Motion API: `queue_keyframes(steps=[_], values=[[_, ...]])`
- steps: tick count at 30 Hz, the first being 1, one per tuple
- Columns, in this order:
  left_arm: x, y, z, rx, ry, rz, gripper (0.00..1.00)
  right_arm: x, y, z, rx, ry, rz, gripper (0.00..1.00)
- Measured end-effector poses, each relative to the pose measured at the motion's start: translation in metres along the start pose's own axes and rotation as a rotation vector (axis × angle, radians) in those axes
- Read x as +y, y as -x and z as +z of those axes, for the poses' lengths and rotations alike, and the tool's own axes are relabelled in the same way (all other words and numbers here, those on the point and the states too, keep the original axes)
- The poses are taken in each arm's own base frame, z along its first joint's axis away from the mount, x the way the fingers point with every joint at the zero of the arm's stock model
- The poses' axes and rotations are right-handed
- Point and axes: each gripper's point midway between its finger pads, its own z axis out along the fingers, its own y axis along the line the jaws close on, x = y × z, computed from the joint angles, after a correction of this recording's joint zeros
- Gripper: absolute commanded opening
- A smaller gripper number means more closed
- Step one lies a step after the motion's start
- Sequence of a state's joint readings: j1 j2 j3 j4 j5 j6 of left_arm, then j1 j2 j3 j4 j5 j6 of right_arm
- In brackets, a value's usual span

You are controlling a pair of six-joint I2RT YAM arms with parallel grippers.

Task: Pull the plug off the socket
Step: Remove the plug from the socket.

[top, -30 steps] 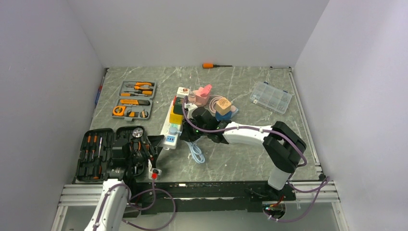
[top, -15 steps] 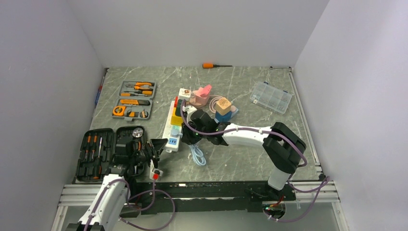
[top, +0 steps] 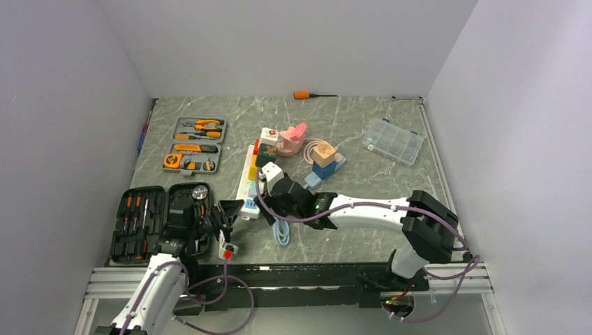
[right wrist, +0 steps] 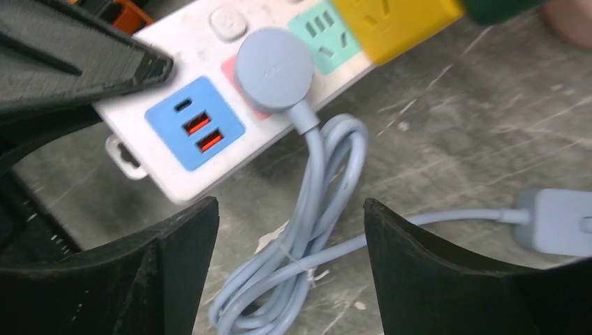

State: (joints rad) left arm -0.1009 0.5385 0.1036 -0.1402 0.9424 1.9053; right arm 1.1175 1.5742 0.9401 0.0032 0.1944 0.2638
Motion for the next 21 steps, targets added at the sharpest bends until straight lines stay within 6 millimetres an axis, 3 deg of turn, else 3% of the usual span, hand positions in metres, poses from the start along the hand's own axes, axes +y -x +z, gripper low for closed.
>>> queue_keyframes(steps=[8, 14, 21], values=[[0.005, -0.002, -0.003, 0.016, -0.005, -0.013, 0.00, -0.020, 0.043, 0.017, -0.078, -0.158, -0.186, 0.64], [0.005, -0.003, -0.003, 0.020, -0.011, -0.018, 0.00, -0.029, 0.029, 0.027, -0.032, -0.211, -0.293, 0.61], [0.006, -0.003, -0.003, 0.020, -0.019, -0.019, 0.00, -0.025, 0.016, 0.031, -0.007, -0.238, -0.364, 0.59]])
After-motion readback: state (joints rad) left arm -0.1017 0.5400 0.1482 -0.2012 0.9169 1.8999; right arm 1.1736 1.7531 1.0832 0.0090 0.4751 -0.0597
